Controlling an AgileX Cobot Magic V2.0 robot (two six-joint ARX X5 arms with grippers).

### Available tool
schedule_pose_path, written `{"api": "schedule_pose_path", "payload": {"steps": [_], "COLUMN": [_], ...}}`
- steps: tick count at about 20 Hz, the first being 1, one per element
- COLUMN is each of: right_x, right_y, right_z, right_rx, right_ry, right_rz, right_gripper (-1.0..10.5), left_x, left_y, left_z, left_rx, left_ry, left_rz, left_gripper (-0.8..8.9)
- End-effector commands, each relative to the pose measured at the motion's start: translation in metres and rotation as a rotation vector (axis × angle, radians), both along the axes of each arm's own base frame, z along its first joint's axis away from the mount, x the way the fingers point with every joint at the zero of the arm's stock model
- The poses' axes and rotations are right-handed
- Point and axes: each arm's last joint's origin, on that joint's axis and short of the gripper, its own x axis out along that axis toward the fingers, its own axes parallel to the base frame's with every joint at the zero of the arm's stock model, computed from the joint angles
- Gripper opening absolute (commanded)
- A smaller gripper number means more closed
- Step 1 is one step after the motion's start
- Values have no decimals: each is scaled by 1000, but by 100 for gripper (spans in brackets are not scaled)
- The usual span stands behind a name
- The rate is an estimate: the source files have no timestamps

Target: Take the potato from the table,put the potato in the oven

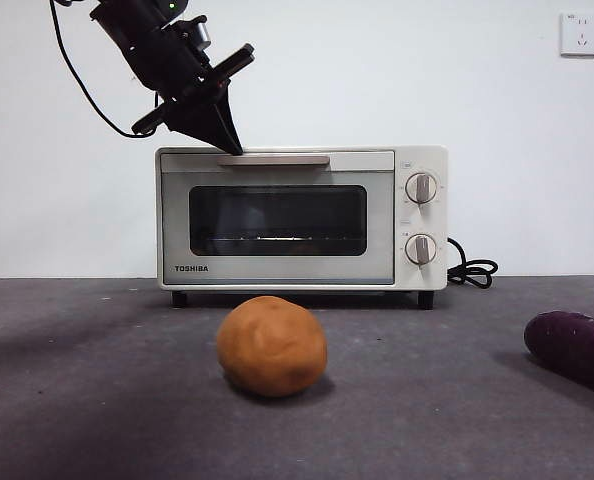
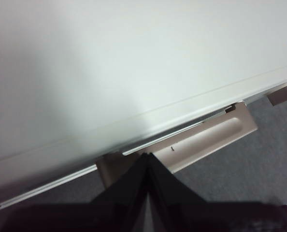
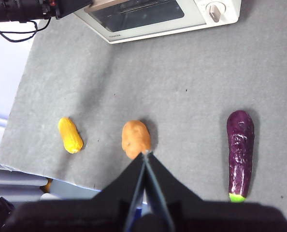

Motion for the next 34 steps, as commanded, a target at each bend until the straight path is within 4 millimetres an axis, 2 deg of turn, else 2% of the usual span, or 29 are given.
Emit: {"api": "schedule_pose_path", "payload": {"steps": [1,7,17,25,34], "right_x": [-1,-11,-41,-71,-107], "right_y": [0,1,2,4,7], "right_z": [1,1,7,11,13], "right_rx": [-8,-29,-53,-27,13], "right_ry": [-2,-7,-95,-162,-253], "right_rz": [8,23,0,-30,-25], "right_gripper": [1,0,0,0,0], "left_x": [-1,-8,-18,-28,-35], "left_y": [-5,-13,-29,-43,-46], "left_z": [-23,-27,-30,-32,-35], "left_rx": [56,127,190,323,348], "left_ry": [104,132,157,147,203], "left_rz": [-14,-17,-39,-43,-63], "left_gripper": [-6,-6,-6,-6,-6]}}
